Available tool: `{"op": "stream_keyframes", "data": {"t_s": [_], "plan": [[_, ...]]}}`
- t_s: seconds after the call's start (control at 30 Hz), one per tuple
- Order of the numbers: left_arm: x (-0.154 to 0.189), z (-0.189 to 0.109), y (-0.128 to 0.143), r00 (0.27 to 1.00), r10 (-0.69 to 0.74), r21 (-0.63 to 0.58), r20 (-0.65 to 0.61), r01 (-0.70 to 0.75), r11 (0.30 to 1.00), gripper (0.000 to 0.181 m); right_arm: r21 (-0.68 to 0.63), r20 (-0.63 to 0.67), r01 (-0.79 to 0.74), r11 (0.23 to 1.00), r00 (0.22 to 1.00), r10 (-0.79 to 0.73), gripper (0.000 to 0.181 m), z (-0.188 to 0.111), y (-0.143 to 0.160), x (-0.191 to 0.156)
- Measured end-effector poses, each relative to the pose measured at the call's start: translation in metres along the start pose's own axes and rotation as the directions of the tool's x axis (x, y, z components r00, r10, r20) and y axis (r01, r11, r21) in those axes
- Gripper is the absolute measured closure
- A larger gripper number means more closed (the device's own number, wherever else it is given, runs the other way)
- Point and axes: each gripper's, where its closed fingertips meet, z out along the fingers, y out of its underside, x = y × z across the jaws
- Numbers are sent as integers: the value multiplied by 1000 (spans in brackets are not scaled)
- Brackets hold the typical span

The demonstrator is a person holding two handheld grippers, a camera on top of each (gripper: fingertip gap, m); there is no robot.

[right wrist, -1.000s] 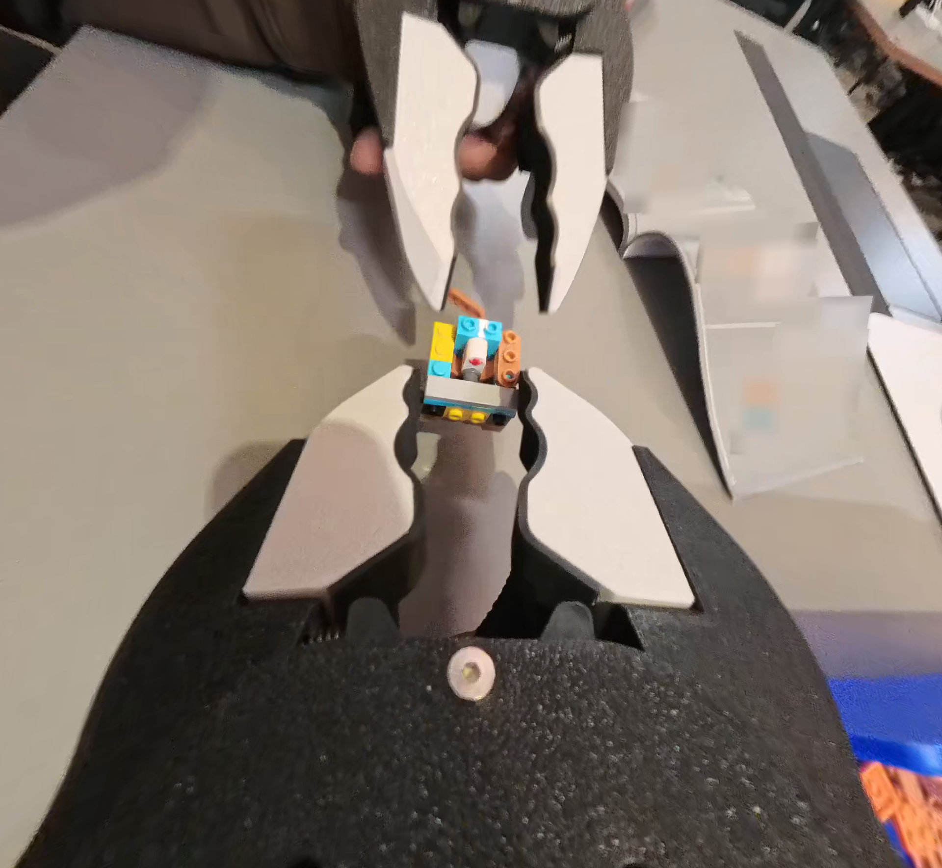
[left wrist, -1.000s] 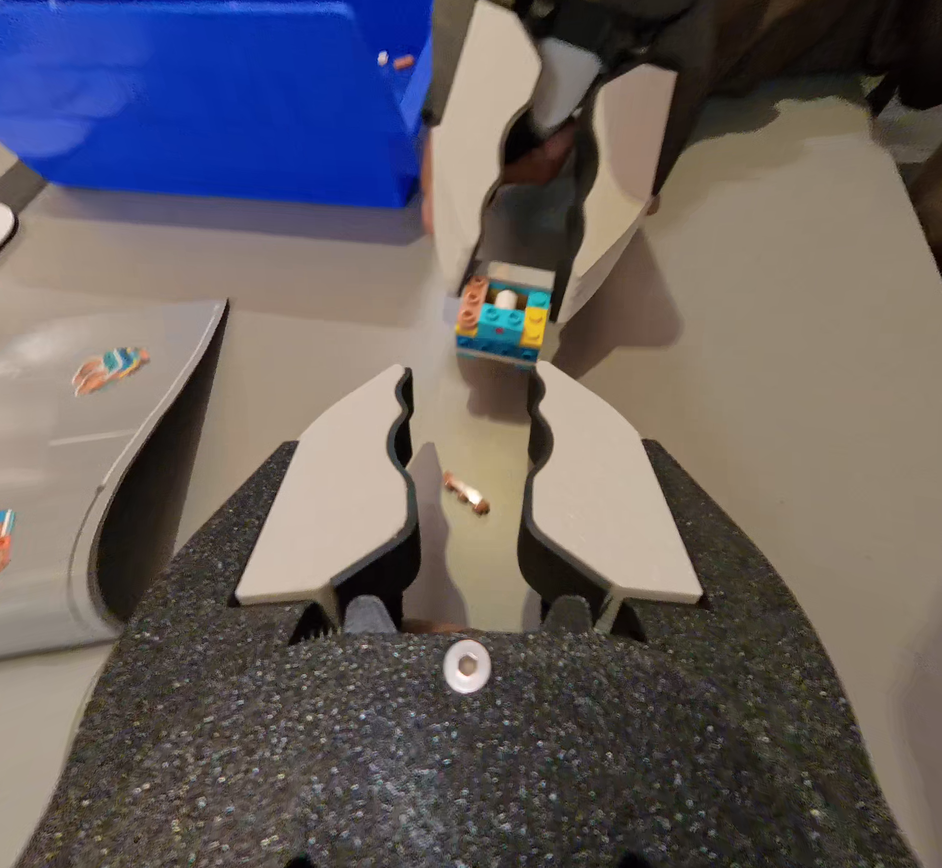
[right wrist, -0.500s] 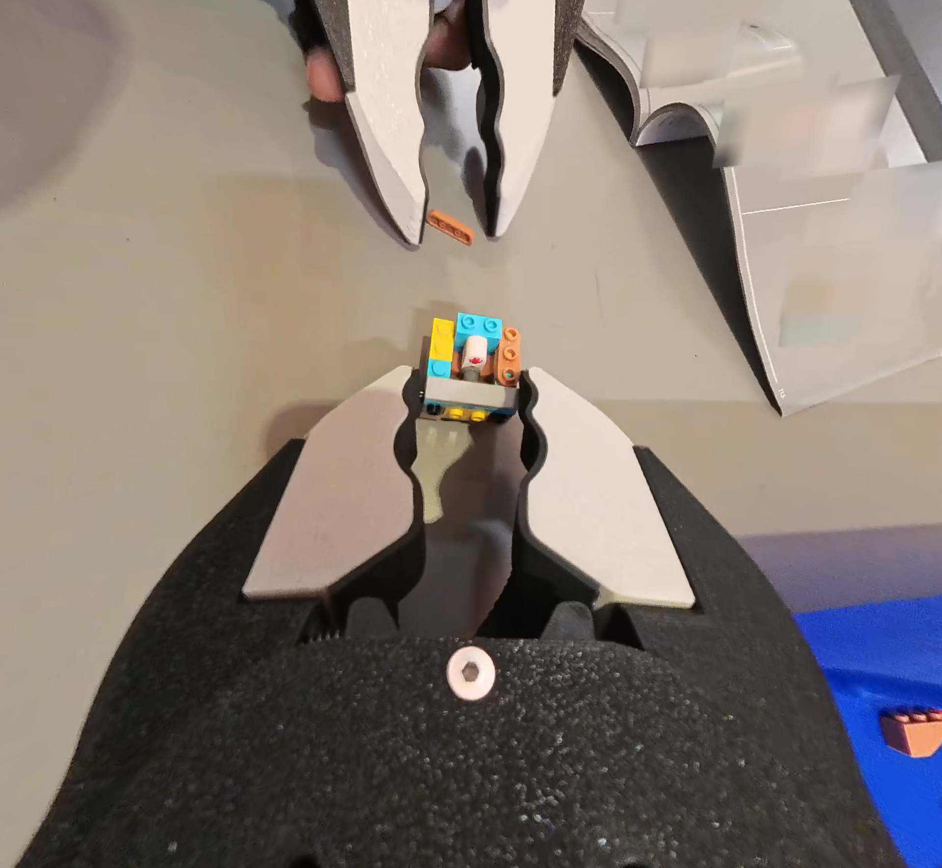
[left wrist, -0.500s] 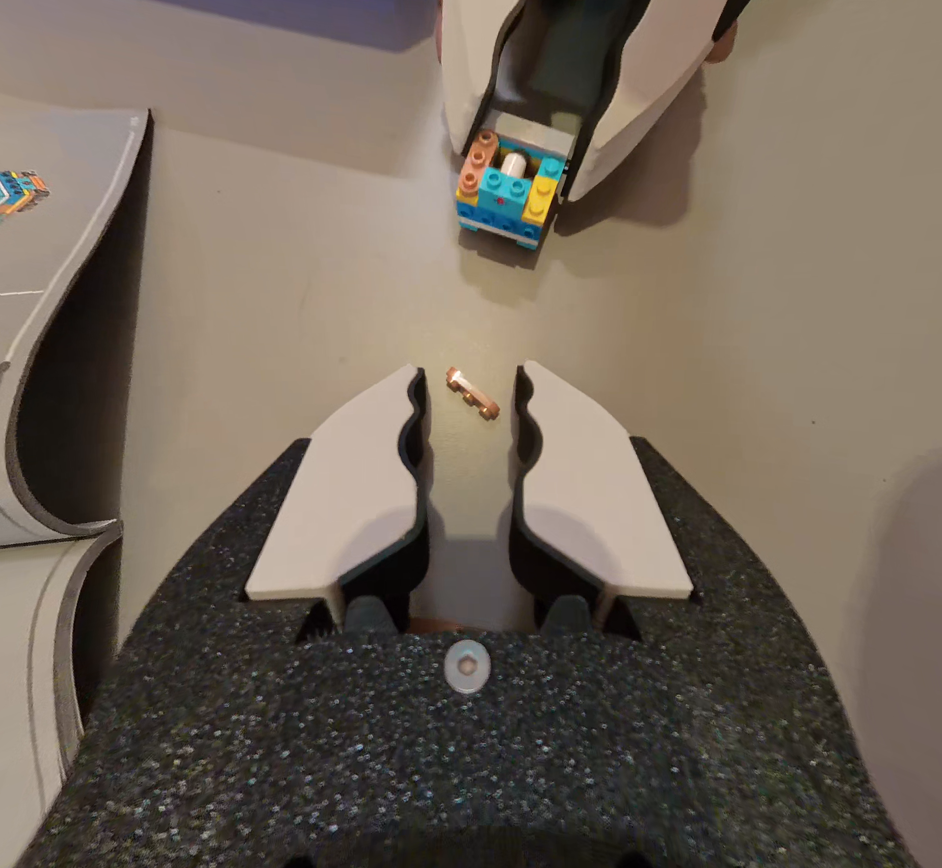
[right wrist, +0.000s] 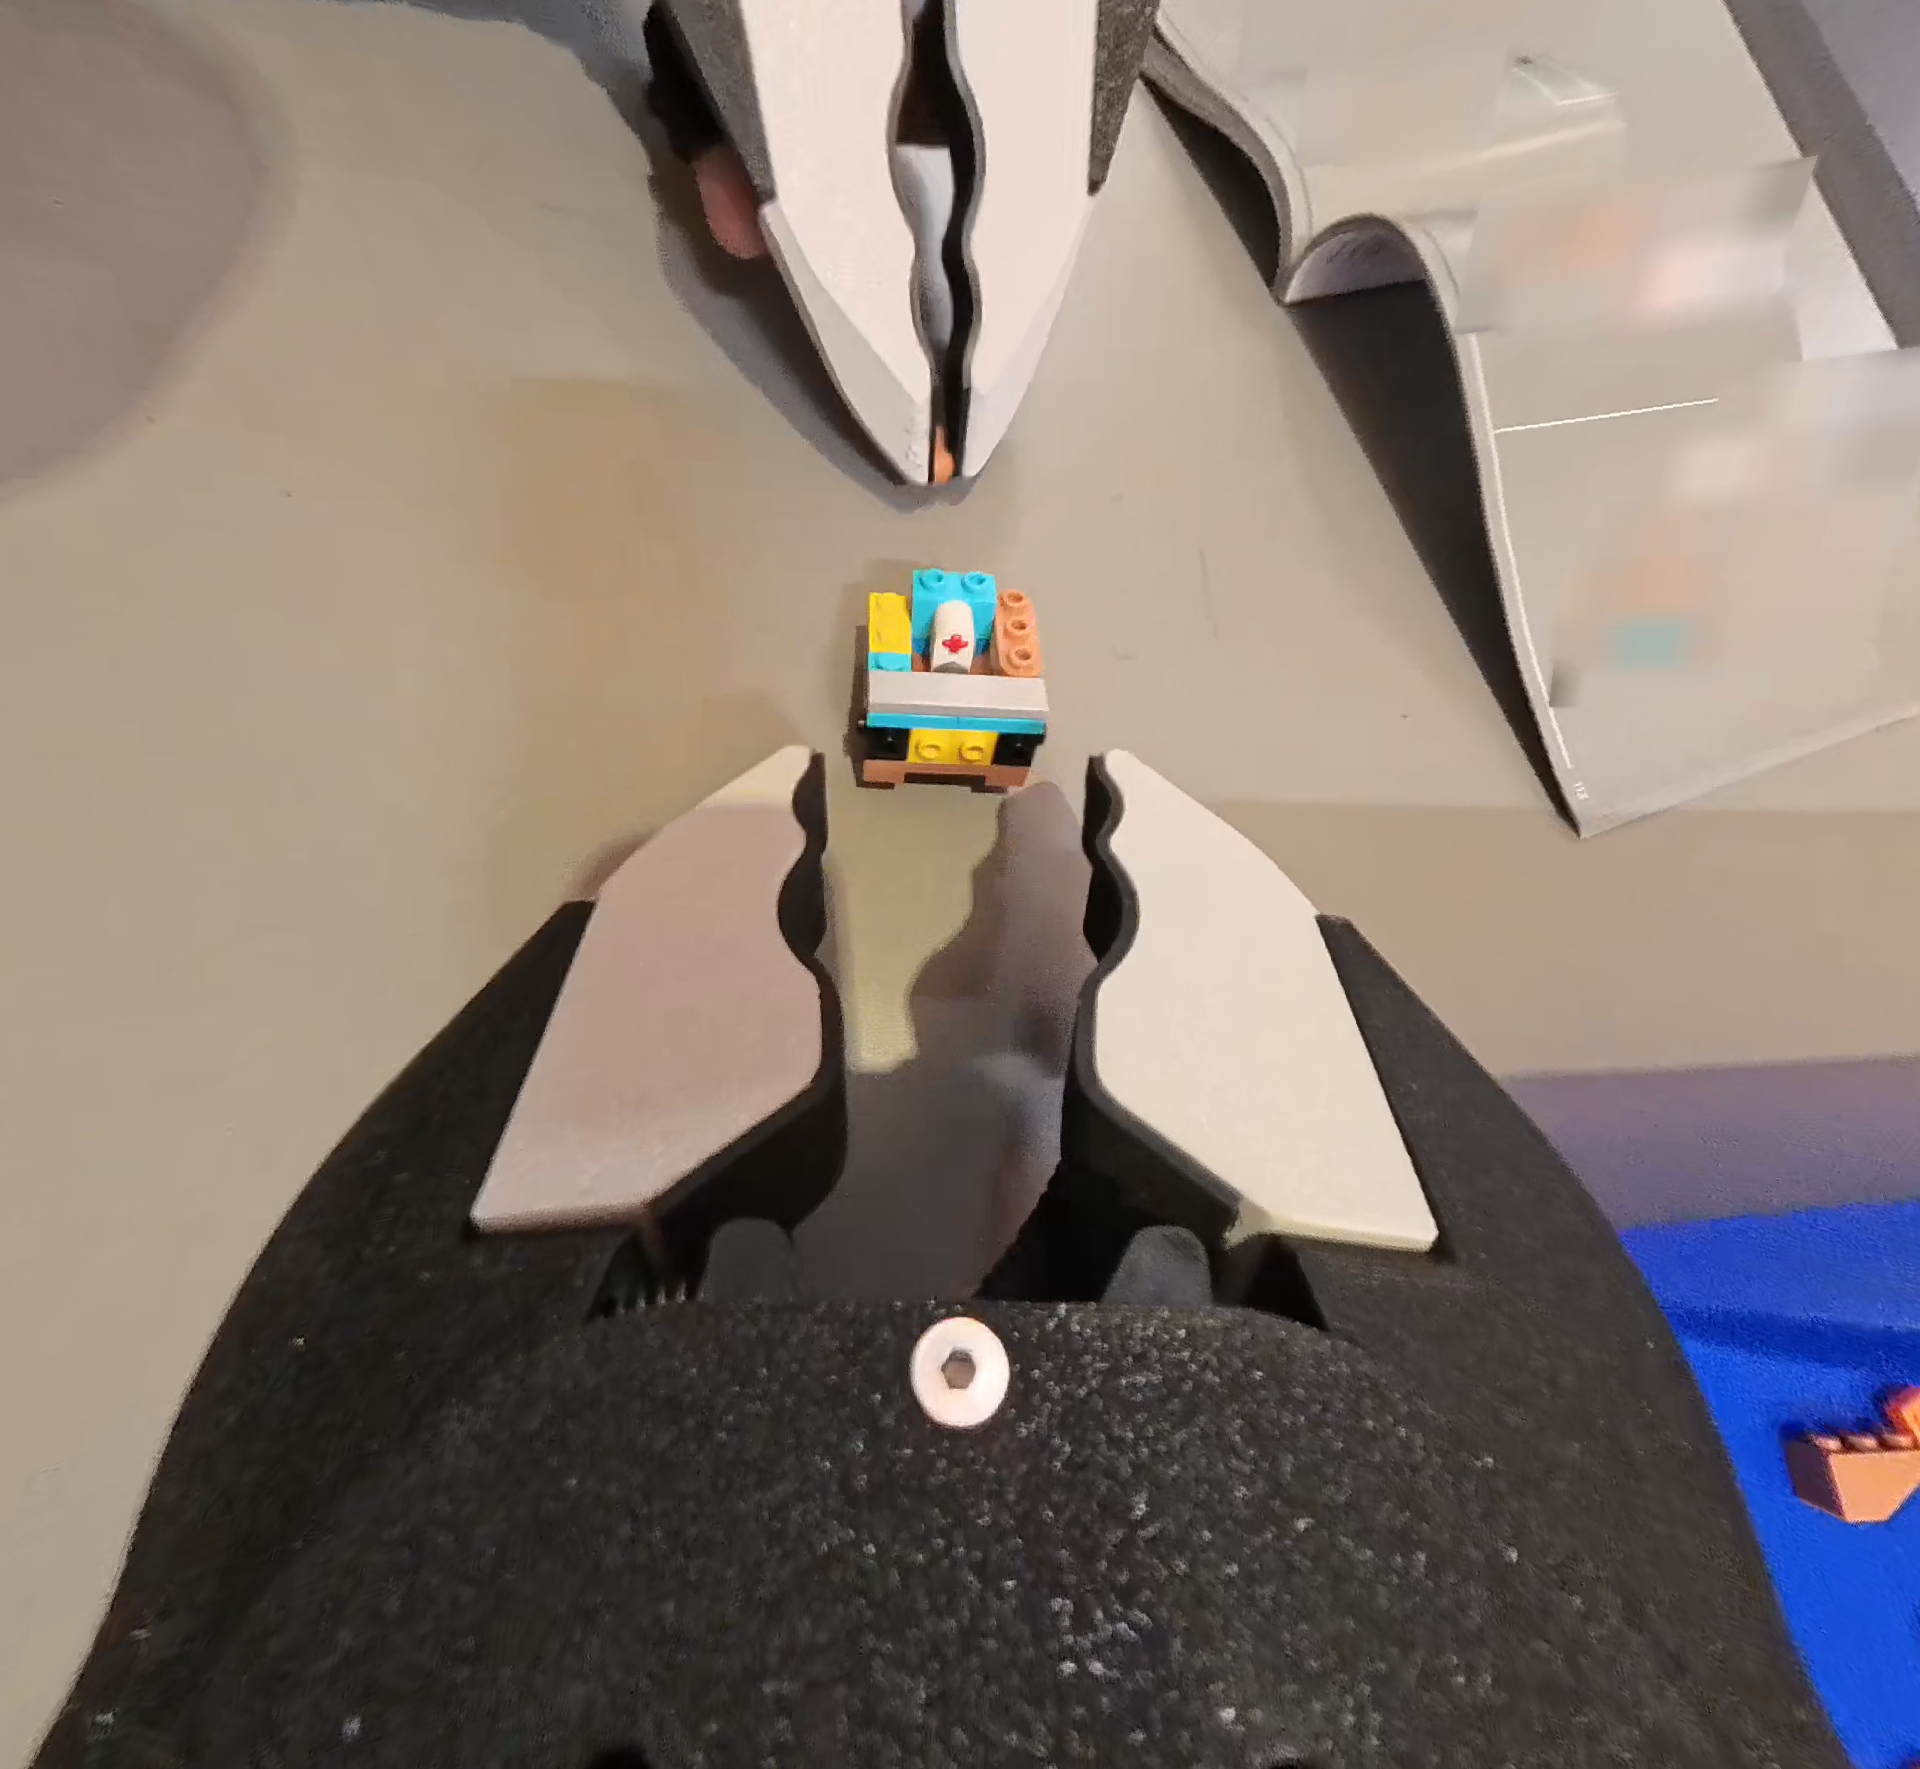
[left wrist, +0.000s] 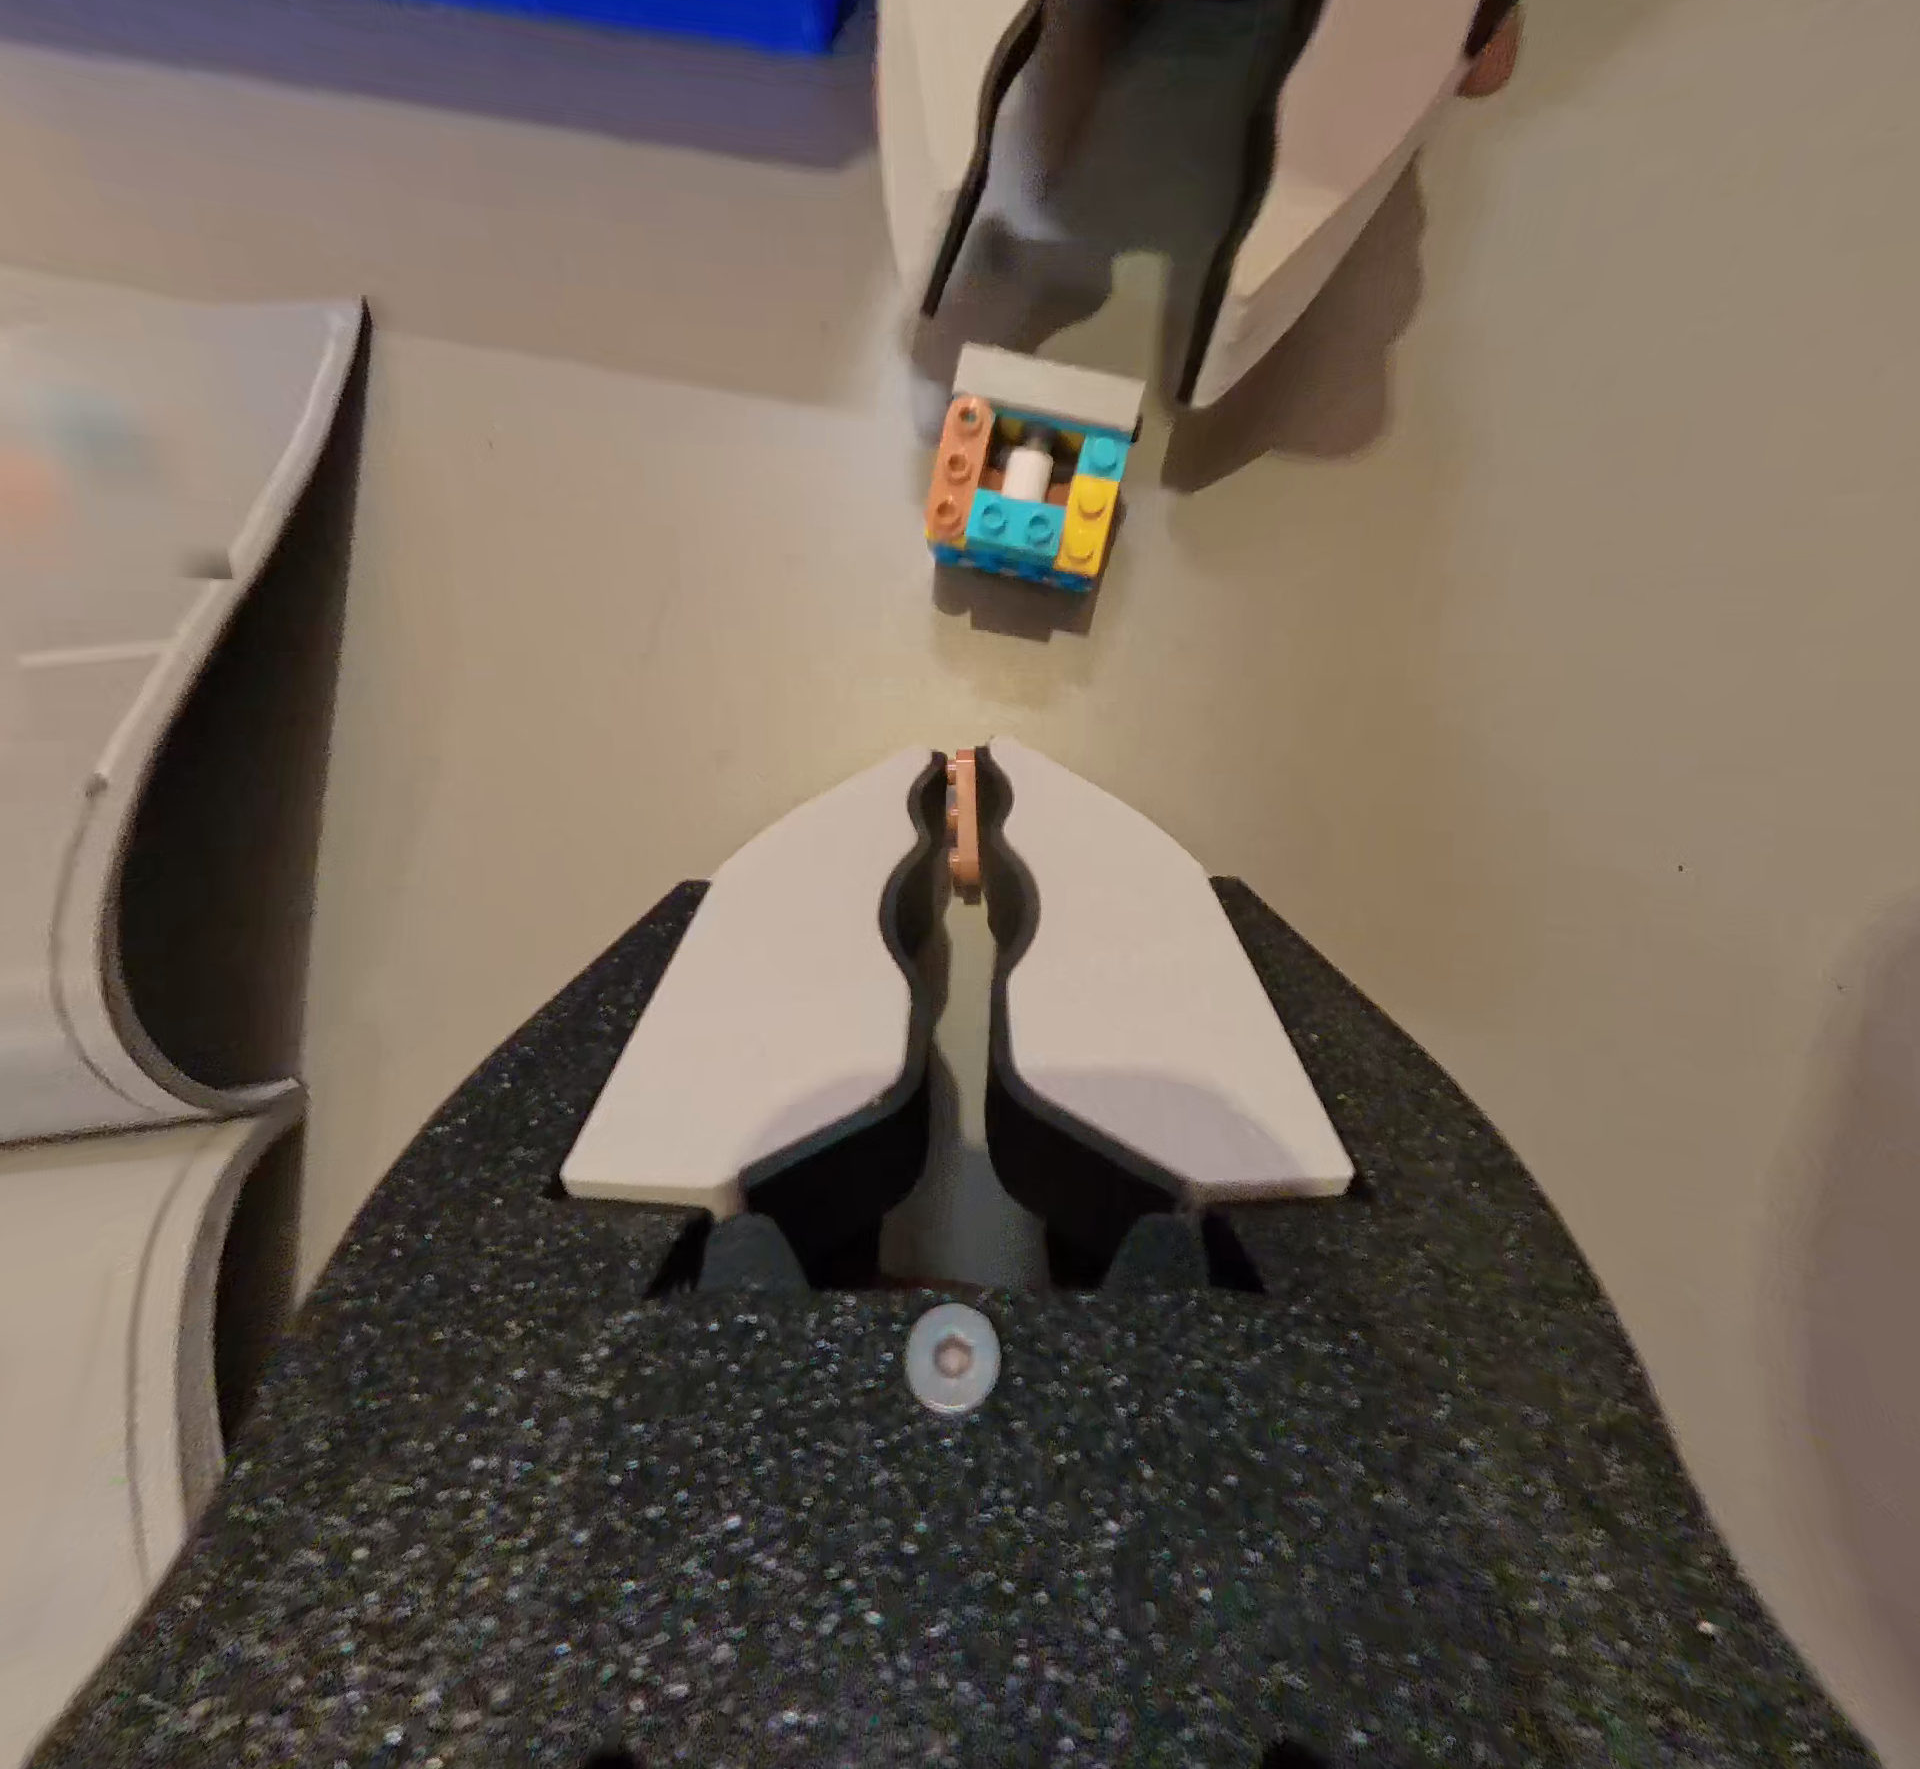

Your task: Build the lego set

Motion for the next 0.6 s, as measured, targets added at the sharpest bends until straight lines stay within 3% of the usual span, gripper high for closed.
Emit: {"op": "stream_keyframes", "data": {"t_s": [0.03,0.17,0.33,0.47,0.6], "plan": [[1,-2,-6,999,34,31,11,-34,999,176,16,-2,-9,1000,1000,9,134,-2,-3,1],[4,-17,-39,966,225,191,128,-246,950,176,108,-11,-45,993,999,47,141,-10,-22,4],[28,-40,-80,872,398,421,287,-487,765,176,236,151,-215,948,971,183,142,-18,-48,-10],[45,-45,-92,846,433,519,310,-533,669,176,318,347,-360,877,905,245,142,-29,-67,-24],[61,-49,-102,860,433,626,271,-499,600,176,365,587,-512,778,775,234,143,-49,-90,-43]]}}
